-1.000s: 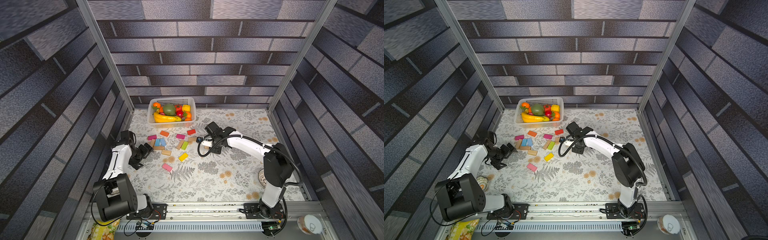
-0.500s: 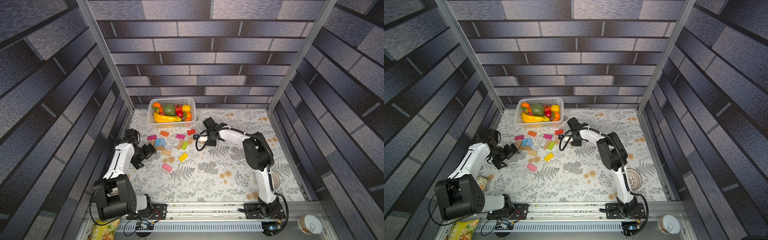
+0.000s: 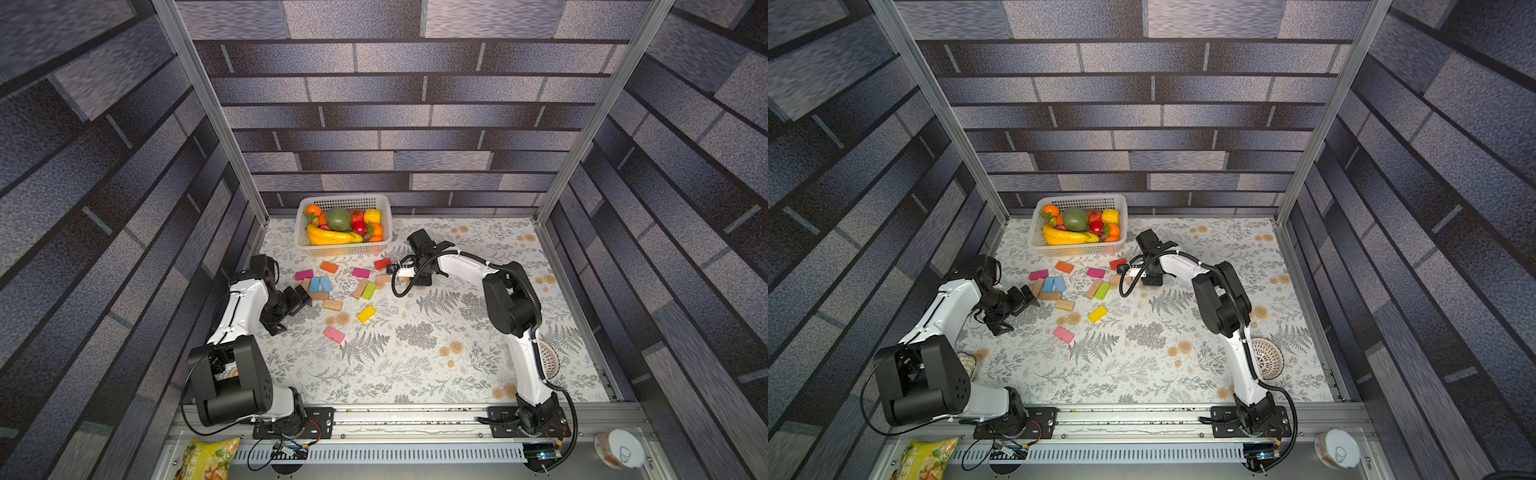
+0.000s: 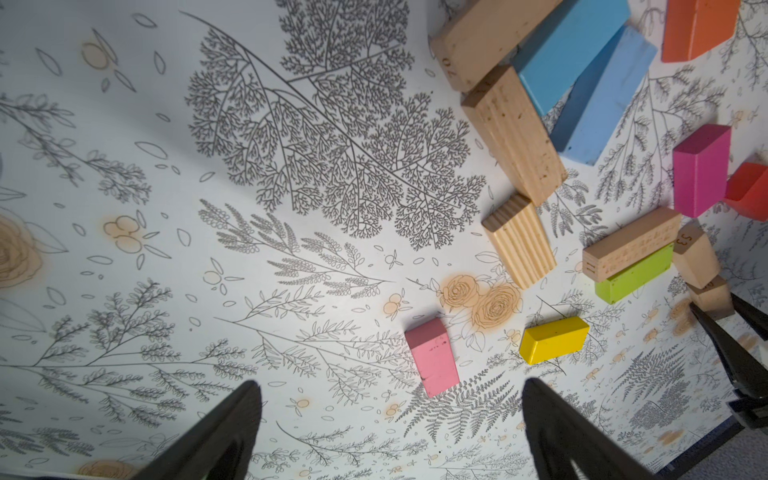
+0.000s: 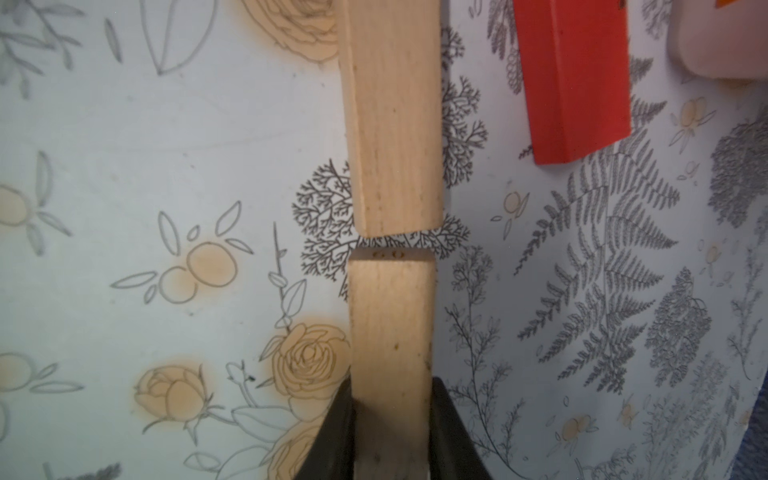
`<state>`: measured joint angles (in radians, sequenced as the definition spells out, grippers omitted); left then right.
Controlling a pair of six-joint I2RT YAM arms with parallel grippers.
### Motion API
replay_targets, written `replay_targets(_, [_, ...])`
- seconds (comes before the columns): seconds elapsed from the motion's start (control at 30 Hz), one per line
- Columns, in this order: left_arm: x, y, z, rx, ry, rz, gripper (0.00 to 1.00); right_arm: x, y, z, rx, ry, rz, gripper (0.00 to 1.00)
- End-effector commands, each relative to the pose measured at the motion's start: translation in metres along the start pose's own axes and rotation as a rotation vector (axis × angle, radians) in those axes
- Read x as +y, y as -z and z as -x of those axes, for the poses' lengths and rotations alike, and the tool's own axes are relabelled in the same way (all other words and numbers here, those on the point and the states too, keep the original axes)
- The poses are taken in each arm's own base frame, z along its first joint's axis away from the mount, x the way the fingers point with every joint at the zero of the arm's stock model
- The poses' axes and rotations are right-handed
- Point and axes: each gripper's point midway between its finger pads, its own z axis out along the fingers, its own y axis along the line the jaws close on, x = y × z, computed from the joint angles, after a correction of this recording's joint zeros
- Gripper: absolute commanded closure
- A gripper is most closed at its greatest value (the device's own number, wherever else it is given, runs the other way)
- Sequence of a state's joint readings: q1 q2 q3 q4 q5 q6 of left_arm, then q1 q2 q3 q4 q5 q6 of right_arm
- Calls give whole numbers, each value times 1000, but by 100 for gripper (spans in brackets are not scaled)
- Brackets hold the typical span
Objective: Assemble the number 7 with building blocks
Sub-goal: Assemble the building block at the center of the board.
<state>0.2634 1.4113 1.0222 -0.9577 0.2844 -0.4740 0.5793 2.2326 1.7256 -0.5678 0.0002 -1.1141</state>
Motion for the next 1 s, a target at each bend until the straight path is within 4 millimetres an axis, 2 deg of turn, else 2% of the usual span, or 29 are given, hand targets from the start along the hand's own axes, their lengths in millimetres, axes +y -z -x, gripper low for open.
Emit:
replay_targets(0.0, [0, 4, 1, 8, -16, 1, 0, 6, -12, -4, 0, -3, 46, 100])
replay_targets(0.1, [3, 3, 1, 9, -7, 2, 0, 7, -14, -6, 9, -6, 47, 95])
replay_targets(0.13, [3, 3, 1, 9, -7, 1, 0, 8, -15, -7, 12, -5, 46, 90])
replay_targets(0.2, [4, 3, 2, 7, -3, 3, 0, 8, -16, -9, 21, -4, 42, 74])
replay_targets(0.43, [5, 3, 3, 7, 4, 5, 0, 7, -16, -8, 15, -10, 36, 71])
replay_targets(0.53, [6, 2, 3, 6, 8, 5, 0, 8, -15, -7, 9, -13, 40, 64])
replay_targets(0.63, [8, 2, 3, 7, 13, 7, 0, 9, -16, -7, 7, -18, 43, 64])
replay_targets(0.77, [11, 2, 3, 5, 22, 16, 0, 10, -15, -7, 7, -22, 40, 53])
replay_targets(0.97, [12, 1, 4, 4, 26, 20, 0, 6, -12, -4, -7, -34, 27, 52])
